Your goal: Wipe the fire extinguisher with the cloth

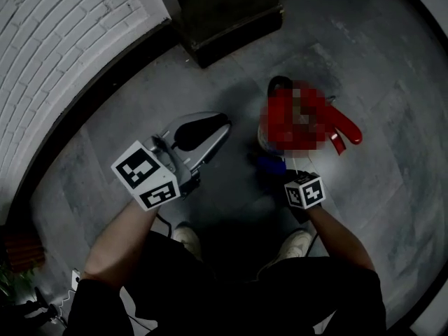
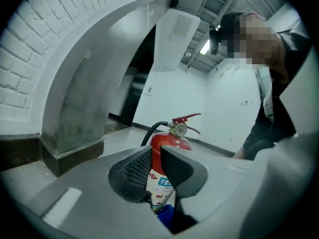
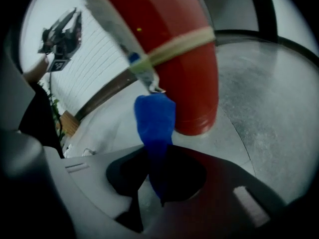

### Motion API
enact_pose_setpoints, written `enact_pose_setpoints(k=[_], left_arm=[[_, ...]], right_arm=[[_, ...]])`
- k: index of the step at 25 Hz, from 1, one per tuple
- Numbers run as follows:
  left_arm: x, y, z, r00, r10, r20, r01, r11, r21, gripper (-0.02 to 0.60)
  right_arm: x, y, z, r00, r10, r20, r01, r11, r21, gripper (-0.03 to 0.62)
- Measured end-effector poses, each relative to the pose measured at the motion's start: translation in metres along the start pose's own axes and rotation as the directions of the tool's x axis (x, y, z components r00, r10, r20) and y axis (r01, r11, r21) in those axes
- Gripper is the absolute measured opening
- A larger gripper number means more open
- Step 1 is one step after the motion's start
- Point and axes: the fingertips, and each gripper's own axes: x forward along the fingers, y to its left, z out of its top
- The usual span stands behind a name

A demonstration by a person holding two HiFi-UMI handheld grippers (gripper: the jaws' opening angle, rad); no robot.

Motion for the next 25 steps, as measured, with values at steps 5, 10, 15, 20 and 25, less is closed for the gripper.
enact_pose_setpoints(k=[5, 10, 15, 20, 25], left_arm=[[0.009, -0.001, 0.003, 0.998, -0.052, 0.019, 0.054, 0.994, -0.095, 0.055], [0.004, -0.037, 0.008, 0.98, -0.199, 0.004, 0.198, 0.98, 0.027, 0.069], [0.001, -0.04, 0.019, 0.982, -0.181, 0.054, 0.178, 0.982, 0.061, 0.069], [-0.005, -0.039, 0.024, 0.981, -0.176, 0.08, 0.172, 0.983, 0.061, 0.069], [-0.002, -0.042, 0.021, 0.979, -0.191, 0.063, 0.186, 0.979, 0.089, 0.067]], right_arm=[[-0.043, 0.074, 0.013, 0.98, 0.2, -0.019, -0.196, 0.931, -0.307, 0.058], [-0.099, 0.148, 0.045, 0.93, 0.367, -0.005, -0.334, 0.841, -0.426, 0.058], [-0.157, 0.174, 0.124, 0.886, 0.387, 0.254, -0.282, 0.887, -0.366, 0.058], [-0.205, 0.176, 0.183, 0.736, 0.391, 0.553, -0.317, 0.92, -0.23, 0.058], [-0.209, 0.156, 0.195, 0.67, 0.328, 0.666, -0.4, 0.915, -0.049, 0.058]])
